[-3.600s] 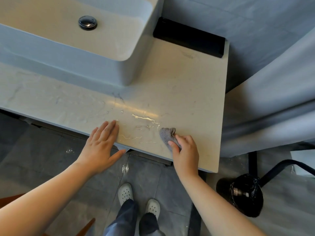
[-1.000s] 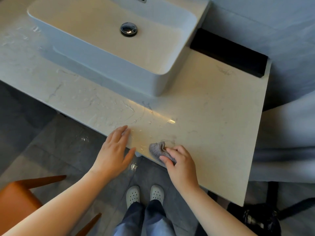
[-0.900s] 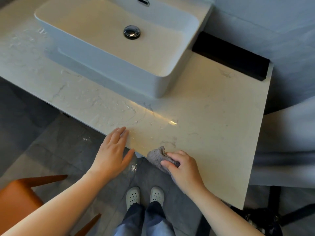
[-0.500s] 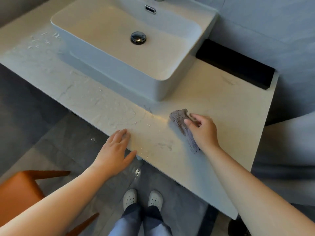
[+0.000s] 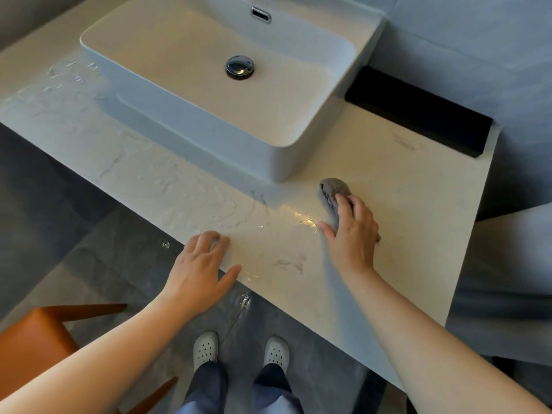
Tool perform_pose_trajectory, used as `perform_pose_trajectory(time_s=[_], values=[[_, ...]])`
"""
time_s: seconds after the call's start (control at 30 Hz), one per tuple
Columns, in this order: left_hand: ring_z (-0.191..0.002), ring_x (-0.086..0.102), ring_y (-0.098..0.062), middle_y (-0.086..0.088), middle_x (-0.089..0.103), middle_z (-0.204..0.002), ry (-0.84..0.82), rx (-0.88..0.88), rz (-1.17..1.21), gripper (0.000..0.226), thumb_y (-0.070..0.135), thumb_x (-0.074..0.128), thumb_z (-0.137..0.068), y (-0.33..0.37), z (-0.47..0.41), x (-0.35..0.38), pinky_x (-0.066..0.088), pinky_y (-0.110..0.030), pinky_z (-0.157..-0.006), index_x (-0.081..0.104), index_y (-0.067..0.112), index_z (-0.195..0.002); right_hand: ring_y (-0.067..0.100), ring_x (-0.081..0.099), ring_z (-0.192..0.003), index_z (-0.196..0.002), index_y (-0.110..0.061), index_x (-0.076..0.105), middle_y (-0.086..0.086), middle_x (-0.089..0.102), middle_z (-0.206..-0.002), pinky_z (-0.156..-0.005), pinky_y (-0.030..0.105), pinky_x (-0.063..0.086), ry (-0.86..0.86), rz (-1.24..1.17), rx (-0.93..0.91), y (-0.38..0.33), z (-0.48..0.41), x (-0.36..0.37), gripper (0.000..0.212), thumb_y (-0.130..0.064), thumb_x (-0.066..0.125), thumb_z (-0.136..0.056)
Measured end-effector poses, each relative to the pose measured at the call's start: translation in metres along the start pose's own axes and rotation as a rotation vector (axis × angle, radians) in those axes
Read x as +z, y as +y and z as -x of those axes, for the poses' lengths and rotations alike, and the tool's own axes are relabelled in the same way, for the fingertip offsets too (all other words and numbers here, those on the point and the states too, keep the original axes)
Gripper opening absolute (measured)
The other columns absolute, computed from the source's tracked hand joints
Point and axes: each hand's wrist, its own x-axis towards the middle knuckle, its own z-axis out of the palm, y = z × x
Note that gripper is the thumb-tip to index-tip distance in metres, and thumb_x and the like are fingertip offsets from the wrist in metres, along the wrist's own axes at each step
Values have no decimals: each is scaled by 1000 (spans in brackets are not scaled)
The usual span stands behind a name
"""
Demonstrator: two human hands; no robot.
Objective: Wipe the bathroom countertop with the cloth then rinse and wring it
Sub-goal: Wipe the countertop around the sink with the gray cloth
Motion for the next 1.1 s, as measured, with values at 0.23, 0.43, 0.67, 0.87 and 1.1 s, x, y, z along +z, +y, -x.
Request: perform_pose_trajectory(time_s=[0.23, 0.43, 0.67, 0.87, 1.1], values=[[-122, 44, -27, -2, 45, -134, -25, 85, -41, 75, 65, 27, -81, -17, -9, -4, 43, -41, -97, 46, 18, -137, 38, 55, -101, -119, -7, 56, 16, 59, -115, -80, 47, 44, 143, -52, 118, -3, -19, 8, 38, -12, 66, -83], [-122, 43, -25, -1, 45, -133, -34, 143, -9, 74, 65, 28, -81, -26, -11, -6, 41, -39, -98, 48, 20, -137, 29, 59, -96, -115, -8, 61, 10, 64, -107, -81, 34, 45, 130, -222, 51, -16, 8, 7, 26, -10, 61, -88], [-131, 32, -22, 0, 36, -143, -83, 270, 29, 77, 66, 29, -82, -48, -12, -7, 33, -39, -106, 40, 21, -143, 20, 58, -92, -109, -14, 63, 2, 65, -103, -75, 26, 45, 35, -259, 14, -58, 72, 9, 24, -11, 66, -85], [-137, 23, -18, 4, 30, -150, -127, 355, 120, 80, 69, 30, -79, -65, -10, -9, 24, -33, -110, 39, 24, -143, 8, 56, -93, -110, -19, 64, -7, 64, -103, -81, 11, 40, -86, -366, 41, -90, 120, 3, 22, -18, 63, -88], [-141, 13, -15, 6, 15, -156, -174, 436, 77, 85, 71, 28, -77, -76, -8, -7, 20, -33, -113, 28, 24, -149, 0, 62, -87, -108, -20, 65, -13, 68, -96, -75, 14, 49, 75, -570, 314, -89, 105, -33, 21, -14, 64, -88]])
